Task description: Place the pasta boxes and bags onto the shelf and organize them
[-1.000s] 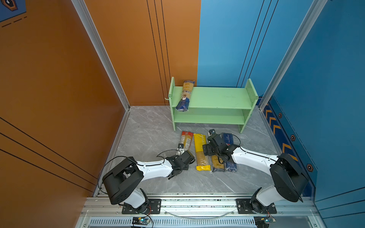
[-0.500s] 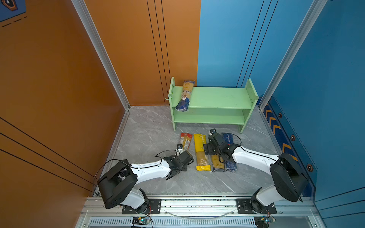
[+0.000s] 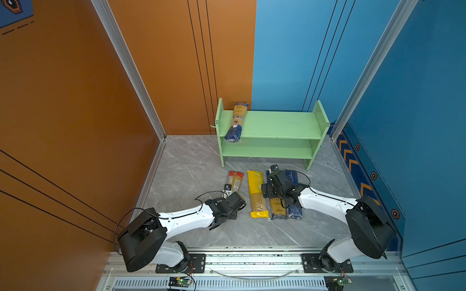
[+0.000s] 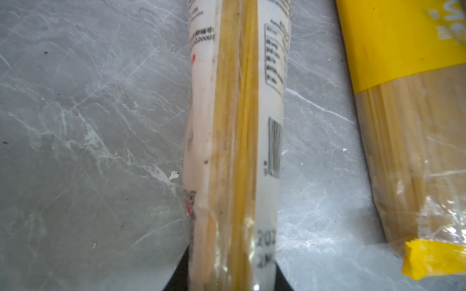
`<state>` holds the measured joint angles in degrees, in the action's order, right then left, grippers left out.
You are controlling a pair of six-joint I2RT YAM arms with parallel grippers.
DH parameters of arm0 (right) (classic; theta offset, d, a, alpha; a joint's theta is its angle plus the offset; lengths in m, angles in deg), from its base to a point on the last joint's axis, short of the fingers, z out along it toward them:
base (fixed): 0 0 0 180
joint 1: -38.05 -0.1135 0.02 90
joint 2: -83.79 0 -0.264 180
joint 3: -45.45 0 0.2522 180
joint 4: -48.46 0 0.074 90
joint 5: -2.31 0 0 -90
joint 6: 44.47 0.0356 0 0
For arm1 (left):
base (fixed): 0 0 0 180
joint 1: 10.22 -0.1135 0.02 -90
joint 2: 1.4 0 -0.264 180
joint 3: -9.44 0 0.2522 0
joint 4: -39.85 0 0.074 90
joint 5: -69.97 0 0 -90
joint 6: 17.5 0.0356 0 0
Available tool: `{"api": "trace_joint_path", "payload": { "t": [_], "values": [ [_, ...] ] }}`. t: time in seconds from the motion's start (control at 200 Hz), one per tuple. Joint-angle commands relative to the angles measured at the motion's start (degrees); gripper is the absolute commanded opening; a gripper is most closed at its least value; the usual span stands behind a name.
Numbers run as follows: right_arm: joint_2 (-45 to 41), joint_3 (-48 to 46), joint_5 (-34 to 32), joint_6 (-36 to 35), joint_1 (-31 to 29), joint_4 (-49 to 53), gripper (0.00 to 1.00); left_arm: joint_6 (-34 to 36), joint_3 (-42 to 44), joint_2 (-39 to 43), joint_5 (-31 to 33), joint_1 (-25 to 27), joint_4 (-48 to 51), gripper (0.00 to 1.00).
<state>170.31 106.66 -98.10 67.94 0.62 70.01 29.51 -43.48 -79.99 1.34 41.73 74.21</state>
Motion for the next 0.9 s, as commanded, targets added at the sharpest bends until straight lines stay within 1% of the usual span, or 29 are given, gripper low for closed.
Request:
{"api": "trace_joint_path", "payload": {
  "t": [0.0, 0.155, 0.355, 0.471, 0.661, 0.796, 0.896],
  "values": [
    [-2.0, -1.1, 4.2, 1.0, 1.1, -1.2, 0.95, 0.7, -2.1, 2.4, 1.5, 0.7, -0.6, 0.0],
    [-3.6, -1.8, 9.7, 0.6, 2.6, -1.2, 0.96, 0.5, -1.9, 2.4, 1.6, 0.7, -0.6, 0.0],
    [-5.0, -2.1, 23.0, 0.2, 5.3, -1.1, 0.95, 1.1, -2.1, 2.6, 1.4, 0.6, -0.6, 0.0],
    [-6.0, -2.6, 27.1, 0.2, 6.4, -1.2, 0.95, 1.3, -2.0, 2.6, 1.3, 0.6, -0.6, 0.0],
    [-8.4, -3.8, 30.8, 0.2, 8.6, -0.9, 0.96, 2.3, -1.7, 3.4, 0.6, 0.6, -1.8, 0.0],
    [-10.4, -4.9, 30.9, 0.2, 10.5, 0.1, 0.96, 3.1, -0.6, 4.4, 0.2, 0.5, -4.0, 0.0],
    [-11.5, -5.5, 30.9, 0.2, 11.7, 1.0, 0.96, 2.4, -0.5, 4.9, 1.0, 0.5, -3.4, 0.0]
  ]
}}
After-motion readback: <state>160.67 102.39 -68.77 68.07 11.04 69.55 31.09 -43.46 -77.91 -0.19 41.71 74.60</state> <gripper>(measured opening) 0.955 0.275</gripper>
